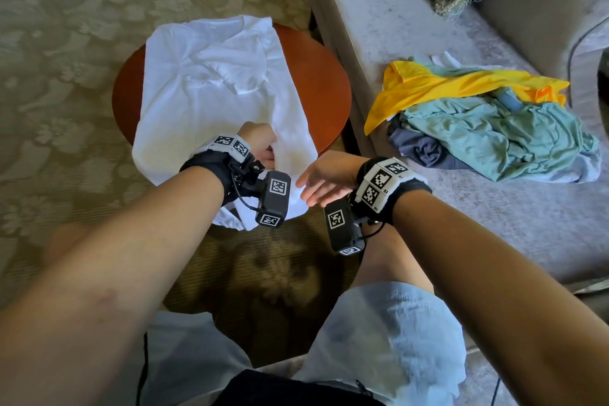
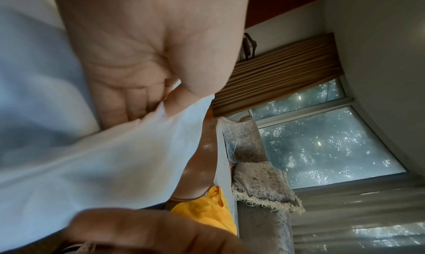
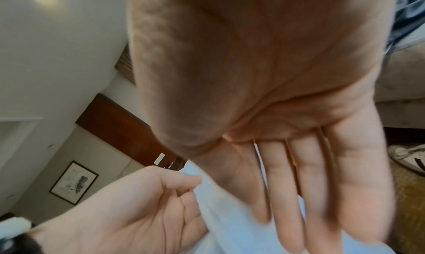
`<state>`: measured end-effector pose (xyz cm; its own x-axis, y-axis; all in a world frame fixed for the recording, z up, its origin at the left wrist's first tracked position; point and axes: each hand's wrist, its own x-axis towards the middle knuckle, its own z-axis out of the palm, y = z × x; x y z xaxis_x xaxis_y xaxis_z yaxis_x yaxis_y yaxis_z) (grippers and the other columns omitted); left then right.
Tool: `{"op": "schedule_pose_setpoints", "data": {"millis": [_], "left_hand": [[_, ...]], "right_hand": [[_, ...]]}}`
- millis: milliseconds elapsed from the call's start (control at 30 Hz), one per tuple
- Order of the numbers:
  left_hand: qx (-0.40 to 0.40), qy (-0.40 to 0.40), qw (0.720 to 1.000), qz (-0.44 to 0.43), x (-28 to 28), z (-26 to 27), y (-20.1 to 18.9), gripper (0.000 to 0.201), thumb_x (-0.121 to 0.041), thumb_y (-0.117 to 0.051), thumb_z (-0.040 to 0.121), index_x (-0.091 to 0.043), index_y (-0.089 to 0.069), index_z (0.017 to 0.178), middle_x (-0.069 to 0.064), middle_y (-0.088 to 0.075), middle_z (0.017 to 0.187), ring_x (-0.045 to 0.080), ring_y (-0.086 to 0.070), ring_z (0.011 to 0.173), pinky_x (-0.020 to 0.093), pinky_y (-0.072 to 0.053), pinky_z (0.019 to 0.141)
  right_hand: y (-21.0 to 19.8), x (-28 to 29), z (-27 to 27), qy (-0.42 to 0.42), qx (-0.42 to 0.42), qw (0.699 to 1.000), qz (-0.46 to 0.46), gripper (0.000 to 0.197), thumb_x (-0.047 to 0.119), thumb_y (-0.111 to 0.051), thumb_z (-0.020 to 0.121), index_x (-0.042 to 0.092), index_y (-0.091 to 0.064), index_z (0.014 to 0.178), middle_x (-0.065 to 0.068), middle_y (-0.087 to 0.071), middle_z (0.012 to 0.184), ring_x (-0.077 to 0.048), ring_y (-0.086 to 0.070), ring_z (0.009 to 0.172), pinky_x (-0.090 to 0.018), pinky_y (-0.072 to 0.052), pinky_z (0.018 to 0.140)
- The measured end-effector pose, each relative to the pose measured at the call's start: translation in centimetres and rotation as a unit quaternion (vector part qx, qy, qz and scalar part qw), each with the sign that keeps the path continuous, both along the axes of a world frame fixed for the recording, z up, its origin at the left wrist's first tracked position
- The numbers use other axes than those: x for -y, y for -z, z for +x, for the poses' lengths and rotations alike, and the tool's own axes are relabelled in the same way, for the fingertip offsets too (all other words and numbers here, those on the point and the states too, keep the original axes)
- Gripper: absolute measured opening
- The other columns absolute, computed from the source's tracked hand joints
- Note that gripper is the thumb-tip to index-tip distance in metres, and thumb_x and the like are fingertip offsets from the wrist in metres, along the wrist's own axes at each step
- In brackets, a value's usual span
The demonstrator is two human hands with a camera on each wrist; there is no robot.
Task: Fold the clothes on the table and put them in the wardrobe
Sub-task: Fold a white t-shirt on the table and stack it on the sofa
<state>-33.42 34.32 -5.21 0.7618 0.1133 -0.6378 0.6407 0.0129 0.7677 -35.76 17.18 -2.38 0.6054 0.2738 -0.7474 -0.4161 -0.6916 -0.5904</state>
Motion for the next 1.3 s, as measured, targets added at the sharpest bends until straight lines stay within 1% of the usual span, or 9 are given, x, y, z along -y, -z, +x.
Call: {"op": "schedule_pose_setpoints", "data": {"millis": [100, 233, 467, 633, 800, 900, 1033, 1200, 1300], "left_hand": [[0.016, -0.01, 1.0, -0.009, 0.7, -0.9, -1.0, 0.022, -0.001, -0.053, 0.088, 0.006, -0.054, 0.108, 0.024, -0.066, 0.101, 0.036, -0.068, 0.082, 0.04, -0.058, 0.061], [0.003, 0.009, 1.0, -0.025, 0.6, -0.9, -0.3, 0.037, -0.004, -0.057, 0.092, 0.009, -0.049, 0.126, 0.023, -0.065, 0.115, 0.033, -0.069, 0.091, 0.036, -0.057, 0.059], [-0.014, 0.027, 0.994, -0.105, 0.6, -0.9, 0.0, 0.038, -0.005, -0.037, 0.099, 0.005, -0.042, 0.135, 0.025, -0.057, 0.129, 0.042, -0.058, 0.114, 0.045, -0.054, 0.071], [-0.014, -0.014, 0.985, -0.17, 0.7, -0.8, 0.4, 0.043, -0.023, -0.04, 0.099, 0.0, -0.047, 0.135, 0.026, -0.056, 0.131, 0.044, -0.055, 0.12, 0.053, -0.047, 0.094], [-0.005, 0.06, 0.987, -0.15, 1.2, -2.0, 1.2, 0.052, -0.025, -0.065, 0.085, -0.004, -0.054, 0.131, 0.017, -0.066, 0.12, 0.035, -0.065, 0.109, 0.049, -0.052, 0.091], [0.004, 0.069, 0.992, -0.109, 1.7, -3.3, 2.4, 0.042, -0.01, -0.066, 0.087, -0.002, -0.056, 0.127, 0.015, -0.07, 0.114, 0.031, -0.068, 0.104, 0.046, -0.051, 0.095], [0.0, 0.064, 0.994, -0.089, 2.2, -4.5, 2.8, 0.039, -0.013, -0.061, 0.092, 0.001, -0.054, 0.128, 0.016, -0.069, 0.114, 0.03, -0.068, 0.102, 0.038, -0.055, 0.086], [-0.008, 0.026, 0.997, -0.074, 2.9, -4.4, 2.1, 0.046, -0.014, -0.058, 0.094, 0.002, -0.045, 0.136, 0.018, -0.064, 0.123, 0.031, -0.065, 0.105, 0.038, -0.053, 0.081], [-0.013, 0.016, 0.998, -0.065, 3.1, -4.8, 2.0, 0.044, -0.014, -0.054, 0.097, 0.002, -0.043, 0.137, 0.019, -0.061, 0.127, 0.031, -0.062, 0.103, 0.038, -0.049, 0.082]], "right_hand": [[1.1, 0.3, 1.8, 0.1, 0.066, 0.992, -0.026, 0.022, 0.01, -0.052, 0.098, -0.001, -0.064, 0.113, -0.014, -0.072, 0.108, -0.023, -0.071, 0.096, -0.032, -0.057, 0.085], [2.5, 0.6, 3.1, 0.152, 0.145, 0.976, -0.061, 0.039, 0.025, -0.07, 0.087, 0.002, -0.061, 0.117, -0.009, -0.065, 0.103, -0.027, -0.065, 0.104, -0.043, -0.055, 0.092], [4.6, 0.8, 2.5, 0.187, 0.035, 0.981, 0.044, 0.053, 0.036, -0.073, 0.087, 0.007, -0.058, 0.128, 0.0, -0.067, 0.116, -0.021, -0.056, 0.12, -0.045, -0.032, 0.112], [4.7, 1.7, 2.5, 0.23, 0.021, 0.965, 0.123, 0.022, 0.022, -0.064, 0.094, 0.009, -0.061, 0.112, -0.001, -0.07, 0.096, -0.015, -0.066, 0.084, -0.023, -0.05, 0.073], [4.7, 1.6, 2.8, 0.208, 0.046, 0.971, 0.107, 0.012, 0.023, -0.064, 0.095, 0.018, -0.06, 0.085, -0.002, -0.073, 0.088, -0.017, -0.071, 0.079, -0.027, -0.055, 0.074], [4.6, 1.6, 2.3, 0.208, 0.039, 0.972, 0.1, 0.012, 0.024, -0.063, 0.095, 0.013, -0.064, 0.1, -0.005, -0.075, 0.093, -0.017, -0.072, 0.08, -0.026, -0.057, 0.066], [4.9, 1.5, 1.0, 0.205, 0.0, 0.977, 0.065, 0.018, 0.017, -0.056, 0.094, 0.009, -0.067, 0.106, -0.004, -0.074, 0.094, -0.018, -0.069, 0.086, -0.034, -0.05, 0.082], [6.5, 1.8, -1.0, 0.187, -0.02, 0.982, 0.036, 0.014, 0.003, -0.061, 0.051, 0.013, -0.067, 0.058, -0.009, -0.064, 0.09, -0.028, -0.062, 0.081, -0.041, -0.05, 0.084], [7.5, 2.1, -2.4, 0.185, -0.037, 0.982, 0.028, 0.009, 0.002, -0.062, 0.078, 0.009, -0.066, 0.078, -0.003, -0.064, 0.07, -0.02, -0.061, 0.065, -0.033, -0.054, 0.066]]}}
